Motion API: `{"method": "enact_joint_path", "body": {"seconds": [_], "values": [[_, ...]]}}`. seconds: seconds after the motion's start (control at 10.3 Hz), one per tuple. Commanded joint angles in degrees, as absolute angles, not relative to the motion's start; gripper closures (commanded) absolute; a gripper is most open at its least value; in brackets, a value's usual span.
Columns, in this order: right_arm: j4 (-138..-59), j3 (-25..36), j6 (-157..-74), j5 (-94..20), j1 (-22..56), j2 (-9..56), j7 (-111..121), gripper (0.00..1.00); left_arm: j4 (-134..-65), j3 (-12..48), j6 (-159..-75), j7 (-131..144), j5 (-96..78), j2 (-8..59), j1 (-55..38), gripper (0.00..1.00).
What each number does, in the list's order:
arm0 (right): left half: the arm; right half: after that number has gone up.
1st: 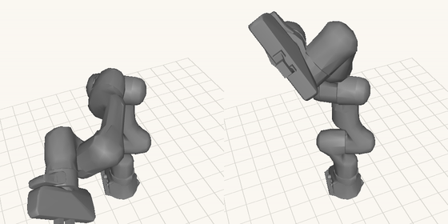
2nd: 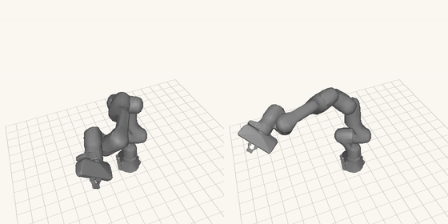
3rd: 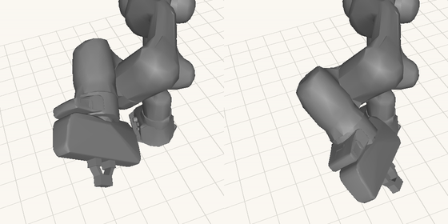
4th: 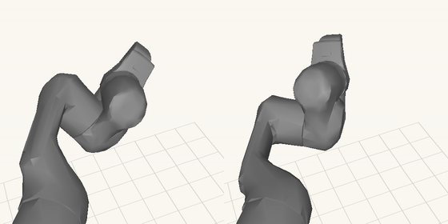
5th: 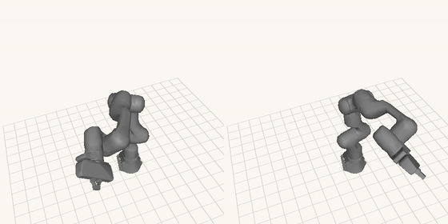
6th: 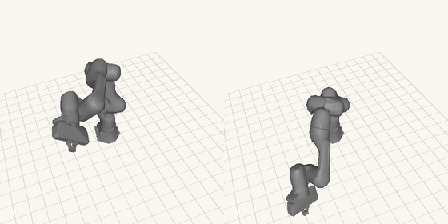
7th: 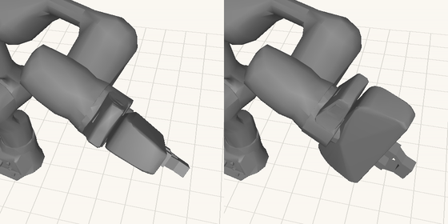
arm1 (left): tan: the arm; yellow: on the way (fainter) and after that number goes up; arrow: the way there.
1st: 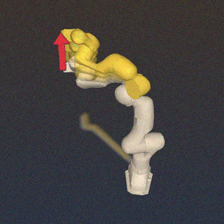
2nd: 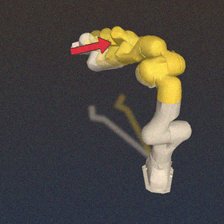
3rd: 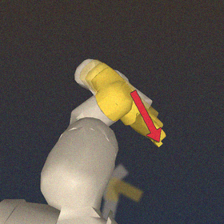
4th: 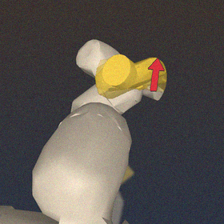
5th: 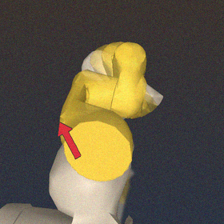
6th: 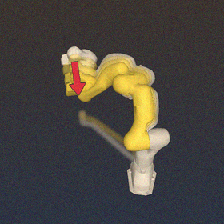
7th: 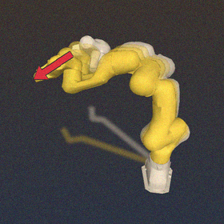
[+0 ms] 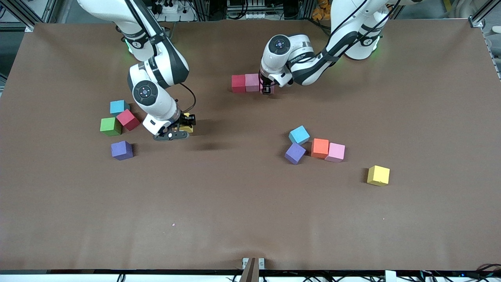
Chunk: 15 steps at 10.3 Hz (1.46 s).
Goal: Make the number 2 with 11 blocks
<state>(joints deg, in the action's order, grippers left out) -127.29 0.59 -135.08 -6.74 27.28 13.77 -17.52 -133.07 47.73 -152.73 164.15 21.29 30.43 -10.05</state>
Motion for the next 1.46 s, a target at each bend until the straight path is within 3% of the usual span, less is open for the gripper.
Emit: {"method": "enact_joint_path", "body": {"seconds": [0.0,0.78,1.26,1.36], "values": [[-126.39,0.97,-134.21,-8.09,28.3,13.97,-18.37,0.83,-132.54,48.16,-151.0,188.95,26.02,30.5,-11.87,0.71],[-126.12,0.97,-133.86,-8.09,28.21,13.97,-18.37,0.83,-132.28,48.16,-150.91,191.51,25.93,30.94,-12.74,0.67],[-123.85,0.97,-130.8,-8.09,28.74,13.97,-19.6,0.83,-131.04,48.16,-150.47,192.13,25.93,31.64,-13.36,0.59],[-123.4,0.97,-130.17,-8.09,28.65,13.97,-19.6,0.83,-131.04,48.16,-150.29,192.13,25.93,31.73,-13.36,0.53]]}}
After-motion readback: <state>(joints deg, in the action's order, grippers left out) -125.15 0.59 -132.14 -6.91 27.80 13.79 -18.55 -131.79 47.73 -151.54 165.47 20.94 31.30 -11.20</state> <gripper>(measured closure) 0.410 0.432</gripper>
